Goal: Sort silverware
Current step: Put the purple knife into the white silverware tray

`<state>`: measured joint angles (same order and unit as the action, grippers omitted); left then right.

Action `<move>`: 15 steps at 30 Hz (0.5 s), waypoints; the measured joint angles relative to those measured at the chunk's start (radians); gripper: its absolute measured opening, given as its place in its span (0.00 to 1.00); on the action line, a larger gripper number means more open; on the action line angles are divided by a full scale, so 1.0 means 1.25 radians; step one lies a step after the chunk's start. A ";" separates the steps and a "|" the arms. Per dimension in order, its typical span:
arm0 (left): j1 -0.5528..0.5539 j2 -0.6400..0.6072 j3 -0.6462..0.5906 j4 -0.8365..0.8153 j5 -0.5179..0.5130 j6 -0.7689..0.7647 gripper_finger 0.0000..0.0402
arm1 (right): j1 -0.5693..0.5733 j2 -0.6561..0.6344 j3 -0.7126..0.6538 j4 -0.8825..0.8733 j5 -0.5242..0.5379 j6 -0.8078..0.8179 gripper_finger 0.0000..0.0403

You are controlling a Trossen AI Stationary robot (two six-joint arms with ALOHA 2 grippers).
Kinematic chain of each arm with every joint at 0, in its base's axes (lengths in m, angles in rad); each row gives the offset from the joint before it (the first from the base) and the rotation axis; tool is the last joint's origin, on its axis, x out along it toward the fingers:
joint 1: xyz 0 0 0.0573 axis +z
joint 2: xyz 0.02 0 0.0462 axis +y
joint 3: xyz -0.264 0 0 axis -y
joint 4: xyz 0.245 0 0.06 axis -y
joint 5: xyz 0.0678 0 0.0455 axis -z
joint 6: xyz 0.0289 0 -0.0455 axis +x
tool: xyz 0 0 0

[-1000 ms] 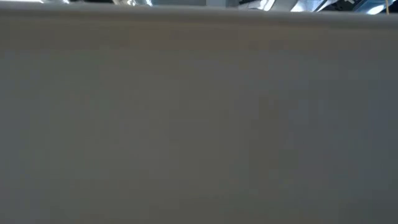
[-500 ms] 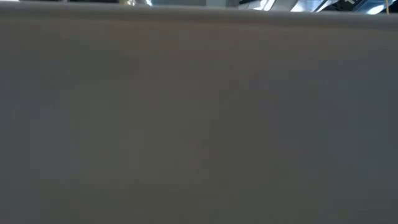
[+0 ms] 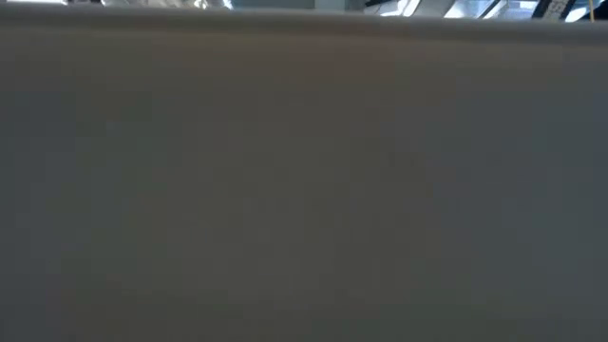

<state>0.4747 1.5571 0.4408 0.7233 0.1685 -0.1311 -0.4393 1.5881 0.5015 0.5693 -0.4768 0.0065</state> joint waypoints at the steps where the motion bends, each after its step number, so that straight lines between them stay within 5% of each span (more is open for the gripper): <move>1: 0.000 0.006 0.000 -0.001 -0.013 -0.019 0.02 | 0.000 0.011 -0.015 0.045 0.010 0.017 0.00; 6: -0.011 0.006 0.002 -0.006 -0.010 -0.037 0.02 | 0.001 0.067 -0.077 0.148 0.036 0.091 0.00; 11: -0.059 0.021 0.002 0.071 -0.061 0.149 0.02 | 0.001 0.069 -0.106 0.247 0.054 0.119 0.00; 15: -0.064 0.107 -0.010 0.214 0.030 0.219 0.02 | 0.001 0.069 -0.108 0.259 0.060 0.095 0.00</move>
<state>0.3947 1.6903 0.4282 0.9908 0.2063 0.1421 -0.4381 1.6745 0.3668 0.8926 -0.4014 0.1253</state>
